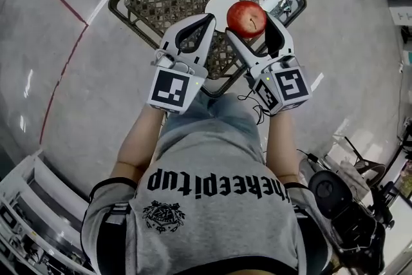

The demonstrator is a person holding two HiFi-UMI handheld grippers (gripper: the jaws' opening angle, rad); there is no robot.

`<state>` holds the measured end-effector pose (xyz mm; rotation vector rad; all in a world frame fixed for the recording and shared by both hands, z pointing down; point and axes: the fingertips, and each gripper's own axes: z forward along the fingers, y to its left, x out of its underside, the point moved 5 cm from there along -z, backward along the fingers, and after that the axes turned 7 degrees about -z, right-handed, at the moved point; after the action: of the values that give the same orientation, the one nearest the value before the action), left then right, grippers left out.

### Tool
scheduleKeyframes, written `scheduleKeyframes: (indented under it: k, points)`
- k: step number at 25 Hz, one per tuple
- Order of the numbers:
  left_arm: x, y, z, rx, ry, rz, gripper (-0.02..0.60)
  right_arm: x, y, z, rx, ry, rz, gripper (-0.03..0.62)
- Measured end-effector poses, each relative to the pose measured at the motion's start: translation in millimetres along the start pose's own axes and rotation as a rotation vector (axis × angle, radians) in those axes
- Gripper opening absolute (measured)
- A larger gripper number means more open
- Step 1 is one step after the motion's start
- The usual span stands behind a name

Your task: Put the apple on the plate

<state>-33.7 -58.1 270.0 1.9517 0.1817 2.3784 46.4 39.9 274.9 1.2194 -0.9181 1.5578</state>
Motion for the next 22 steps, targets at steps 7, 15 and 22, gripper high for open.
scheduleKeyframes:
  k: [7, 15, 22]
  points:
    - [5.1, -8.4, 2.0, -0.021, 0.008, -0.01, 0.043, 5.8, -8.5, -3.4, -0.016, 0.014, -0.009, 0.392]
    - [4.6, -10.7, 13.2, -0.124, 0.005, -0.034, 0.041, 11.8, -26.1, 9.8, -0.115, 0.052, -0.042, 0.391]
    - [3.4, -20.5, 24.5, -0.247, -0.007, -0.066, 0.042, 16.8, -46.5, 21.7, -0.237, 0.068, -0.075, 0.393]
